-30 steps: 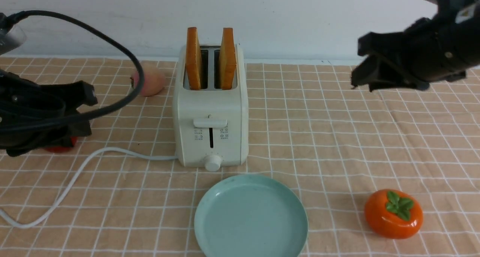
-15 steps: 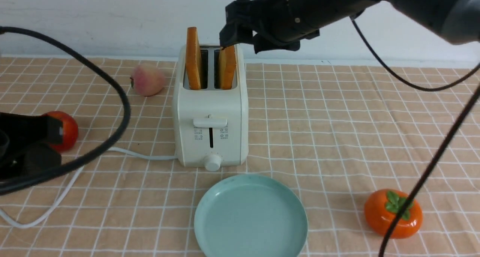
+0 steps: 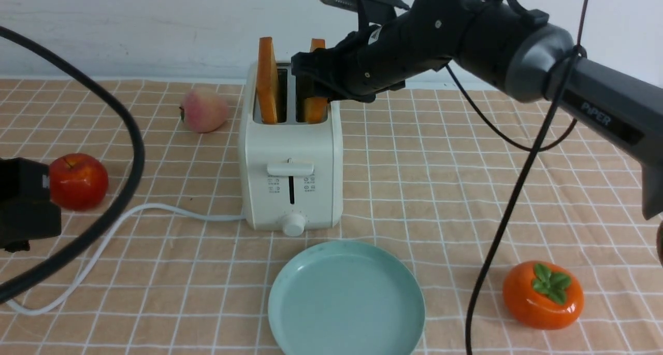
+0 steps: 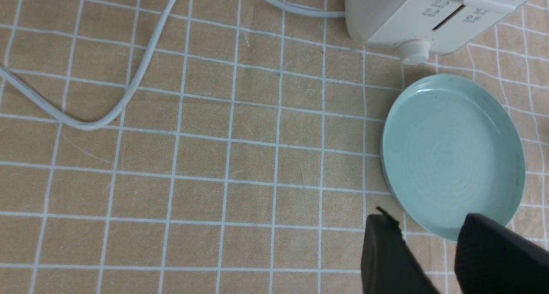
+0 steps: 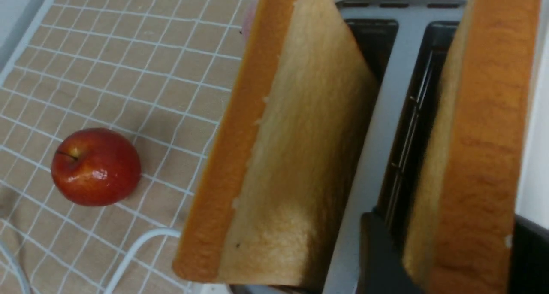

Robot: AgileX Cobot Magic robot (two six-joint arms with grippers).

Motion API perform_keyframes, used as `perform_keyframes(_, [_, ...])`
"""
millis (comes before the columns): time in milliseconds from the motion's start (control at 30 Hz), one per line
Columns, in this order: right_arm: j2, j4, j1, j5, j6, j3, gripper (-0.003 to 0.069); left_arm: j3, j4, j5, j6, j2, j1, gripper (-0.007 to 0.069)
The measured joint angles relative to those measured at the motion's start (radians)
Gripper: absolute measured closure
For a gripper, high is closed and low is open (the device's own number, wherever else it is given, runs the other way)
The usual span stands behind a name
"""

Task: Take toasted bread from bread machine on light coffee tablecloth place on plate.
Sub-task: 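Grasp the toast slice in the toaster and pull it up out of the slot with the right gripper, then place the held slice of bread on top of the slice on the plate with the right gripper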

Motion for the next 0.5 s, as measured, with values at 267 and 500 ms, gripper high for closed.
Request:
perform_keyframes(267, [-0.060, -0.008, 0.000, 0.003, 0.022, -0.011, 0.0545, 0.000, 0.000, 0.001, 0.000, -0.002, 0.000, 0.0386])
perform_keyframes(500, [-0.297, -0.066, 0.000, 0.067, 0.022, -0.085, 0.0545, 0.000, 0.000, 0.000, 0.000, -0.002, 0.000, 0.0386])
